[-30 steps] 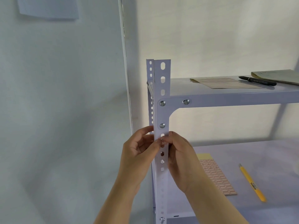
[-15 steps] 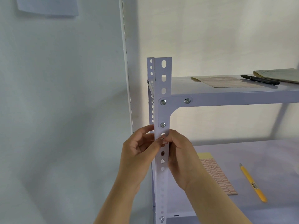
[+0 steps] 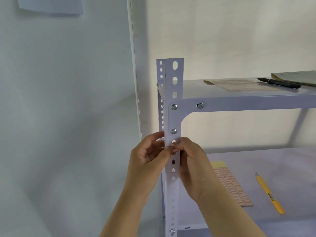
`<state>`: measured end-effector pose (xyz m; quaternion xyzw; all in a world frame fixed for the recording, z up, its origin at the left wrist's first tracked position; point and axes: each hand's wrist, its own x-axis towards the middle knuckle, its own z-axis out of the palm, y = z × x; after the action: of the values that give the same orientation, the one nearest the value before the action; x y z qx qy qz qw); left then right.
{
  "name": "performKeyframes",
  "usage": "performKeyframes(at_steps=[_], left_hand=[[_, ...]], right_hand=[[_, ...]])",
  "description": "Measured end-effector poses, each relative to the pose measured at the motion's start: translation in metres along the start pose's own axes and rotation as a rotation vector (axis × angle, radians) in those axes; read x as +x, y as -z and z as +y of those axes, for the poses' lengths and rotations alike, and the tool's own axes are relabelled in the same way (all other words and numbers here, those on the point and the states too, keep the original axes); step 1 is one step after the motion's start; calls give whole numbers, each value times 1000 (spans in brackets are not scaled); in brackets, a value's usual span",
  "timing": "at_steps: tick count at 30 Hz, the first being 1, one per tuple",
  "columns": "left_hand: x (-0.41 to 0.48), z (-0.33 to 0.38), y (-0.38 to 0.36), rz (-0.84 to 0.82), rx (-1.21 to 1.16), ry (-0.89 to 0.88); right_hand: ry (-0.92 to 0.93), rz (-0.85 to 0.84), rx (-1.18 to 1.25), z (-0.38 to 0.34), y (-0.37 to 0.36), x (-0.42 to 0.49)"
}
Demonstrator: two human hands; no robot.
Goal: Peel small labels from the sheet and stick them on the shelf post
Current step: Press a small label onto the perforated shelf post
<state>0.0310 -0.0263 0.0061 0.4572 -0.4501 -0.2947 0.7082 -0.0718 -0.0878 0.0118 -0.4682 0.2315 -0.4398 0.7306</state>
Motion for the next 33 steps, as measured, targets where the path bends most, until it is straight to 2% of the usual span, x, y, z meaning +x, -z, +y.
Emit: performKeyframes(at_steps=[25,33], left_hand=[[-1,-2,0,-1,-2,-8],[-1,-3,-1,7,3,-7]], right_hand=[[-15,-48,25,1,1,1],[7,-37,-39,2,2,2]])
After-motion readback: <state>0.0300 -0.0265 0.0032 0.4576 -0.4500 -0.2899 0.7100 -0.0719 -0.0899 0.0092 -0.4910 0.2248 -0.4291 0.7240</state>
